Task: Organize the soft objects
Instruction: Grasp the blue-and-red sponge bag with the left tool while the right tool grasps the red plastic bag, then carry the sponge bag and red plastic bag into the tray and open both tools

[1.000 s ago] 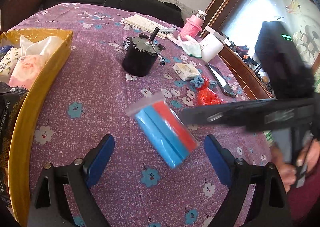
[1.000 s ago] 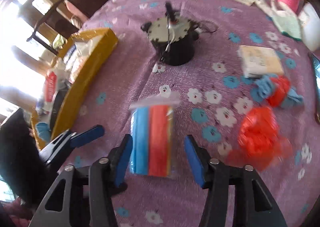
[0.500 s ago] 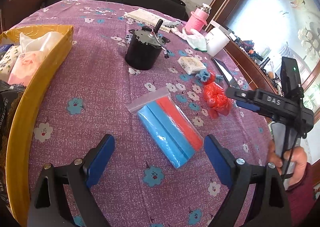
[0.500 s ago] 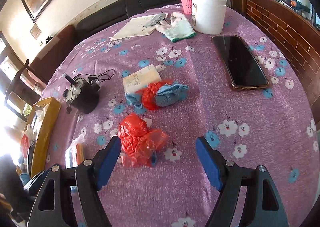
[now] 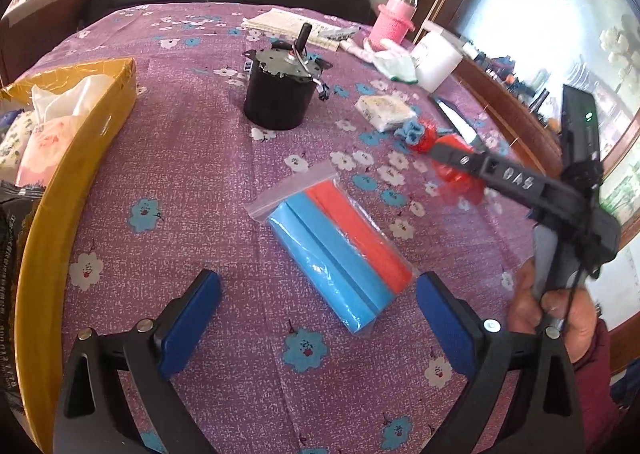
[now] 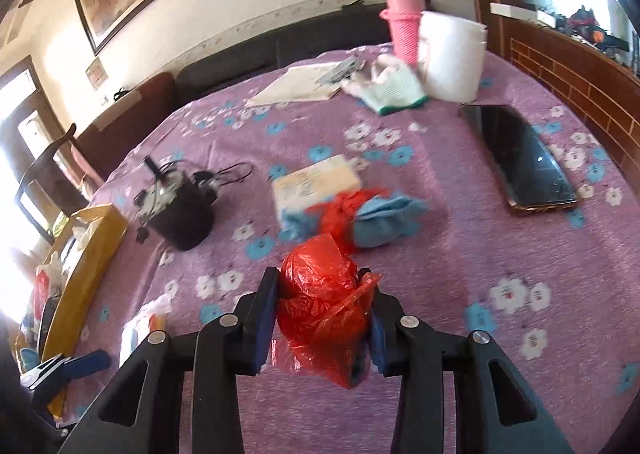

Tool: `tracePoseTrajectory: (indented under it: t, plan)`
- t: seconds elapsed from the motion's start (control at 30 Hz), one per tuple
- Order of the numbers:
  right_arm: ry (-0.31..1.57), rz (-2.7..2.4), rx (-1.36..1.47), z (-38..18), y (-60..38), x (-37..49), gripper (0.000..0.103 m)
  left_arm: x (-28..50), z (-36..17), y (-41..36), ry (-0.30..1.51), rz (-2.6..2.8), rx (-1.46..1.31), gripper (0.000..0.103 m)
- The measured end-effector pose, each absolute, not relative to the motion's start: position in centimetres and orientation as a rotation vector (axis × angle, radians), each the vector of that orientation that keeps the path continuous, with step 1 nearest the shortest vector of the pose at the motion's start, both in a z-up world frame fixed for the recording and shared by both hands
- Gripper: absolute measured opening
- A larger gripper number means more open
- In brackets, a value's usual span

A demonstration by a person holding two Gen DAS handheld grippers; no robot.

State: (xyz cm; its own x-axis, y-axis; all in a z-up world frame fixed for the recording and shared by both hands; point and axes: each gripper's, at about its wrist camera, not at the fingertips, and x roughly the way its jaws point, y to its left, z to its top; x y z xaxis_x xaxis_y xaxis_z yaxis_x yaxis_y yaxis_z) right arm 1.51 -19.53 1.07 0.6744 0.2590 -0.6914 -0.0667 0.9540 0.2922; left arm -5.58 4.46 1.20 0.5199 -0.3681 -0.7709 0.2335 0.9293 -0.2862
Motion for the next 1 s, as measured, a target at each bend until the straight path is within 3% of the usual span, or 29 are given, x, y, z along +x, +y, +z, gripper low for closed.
tracePoseTrajectory:
  t: [0.2, 0.53, 0.6, 0.63, 0.67, 1.0]
  plan:
    - [0.824, 0.207, 0.343, 0.9, -21.3, 2.0, 0.043, -4.6, 1.6, 2.9, 0.959, -0.347, -0.19, 0.097]
    - [0.812, 0.229, 0.367, 1.2, -21.8, 1.6, 0.043, -2.9, 0.2, -2.7, 0.994, -0.219, 0.118, 0.1]
    - [0.817, 0.231, 0.367, 1.1, -21.7, 1.7, 0.043, -3.2, 0.6, -2.1, 0.976, -0.192, 0.1, 0.084]
    - [0.815, 0.23, 0.368, 1.1, -21.8, 1.7, 0.043, -3.4, 0.9, -1.7, 0.963, -0.184, 0.092, 0.058]
    - [0.814, 0.228, 0.366, 1.1, -21.8, 1.7, 0.043, -3.7, 1.2, -1.4, 0.96, -0.199, 0.078, 0.048]
    - [0.829, 0.195, 0.343, 0.6, -21.6, 2.0, 0.043, -9.1, 6.6, 6.7, 0.829, -0.254, -0.112, 0.046]
